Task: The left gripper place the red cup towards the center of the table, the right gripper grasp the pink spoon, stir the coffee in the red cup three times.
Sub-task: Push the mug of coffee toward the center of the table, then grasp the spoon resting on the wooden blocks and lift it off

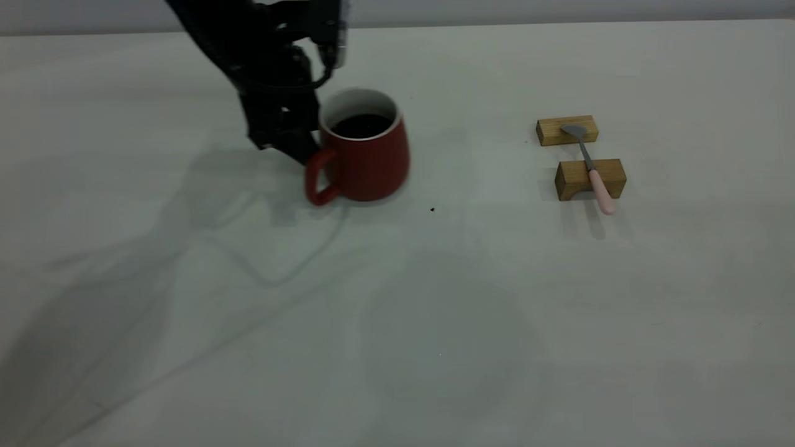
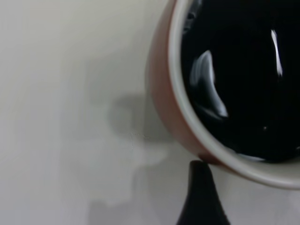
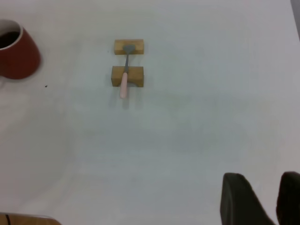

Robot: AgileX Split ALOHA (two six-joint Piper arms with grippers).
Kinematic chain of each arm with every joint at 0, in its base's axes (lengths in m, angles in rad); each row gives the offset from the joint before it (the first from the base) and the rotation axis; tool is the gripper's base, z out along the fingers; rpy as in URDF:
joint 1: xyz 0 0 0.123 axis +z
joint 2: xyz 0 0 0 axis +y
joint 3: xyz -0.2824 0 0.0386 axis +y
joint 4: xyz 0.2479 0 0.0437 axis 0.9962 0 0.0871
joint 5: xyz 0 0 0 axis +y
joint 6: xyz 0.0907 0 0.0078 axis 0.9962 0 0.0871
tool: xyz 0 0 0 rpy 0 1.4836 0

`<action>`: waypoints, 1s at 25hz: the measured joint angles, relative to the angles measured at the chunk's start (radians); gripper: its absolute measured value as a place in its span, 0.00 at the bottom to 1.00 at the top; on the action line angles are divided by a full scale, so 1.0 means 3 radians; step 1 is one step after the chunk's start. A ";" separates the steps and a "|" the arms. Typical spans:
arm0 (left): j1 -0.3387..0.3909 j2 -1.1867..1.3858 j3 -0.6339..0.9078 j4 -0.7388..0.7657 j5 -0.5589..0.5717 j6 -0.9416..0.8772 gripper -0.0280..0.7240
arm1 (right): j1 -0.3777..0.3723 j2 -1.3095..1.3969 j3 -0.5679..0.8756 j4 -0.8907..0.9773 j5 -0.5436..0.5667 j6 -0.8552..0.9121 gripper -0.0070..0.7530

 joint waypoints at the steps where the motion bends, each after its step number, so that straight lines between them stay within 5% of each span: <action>1: -0.0025 0.0000 0.0000 -0.0017 -0.0012 0.0000 0.82 | 0.0000 0.0000 0.0000 0.0000 0.0000 0.0000 0.32; 8: -0.0020 -0.0096 0.0000 0.0249 0.0091 -0.0417 0.82 | 0.0000 0.0000 0.0000 0.0000 0.0000 0.0000 0.32; 17: 0.0071 -0.1325 0.0000 0.1687 0.1374 -0.2700 0.82 | 0.0000 0.0000 0.0000 0.0000 0.0000 0.0000 0.32; 21: 0.0074 -0.2086 0.0000 0.1838 0.1962 -0.3790 0.82 | 0.0000 0.0000 0.0000 0.0000 0.0000 0.0000 0.32; 25: 0.0074 -0.2752 0.0006 0.1852 0.1984 -0.4427 0.82 | 0.0000 0.0000 0.0000 0.0000 0.0000 0.0000 0.32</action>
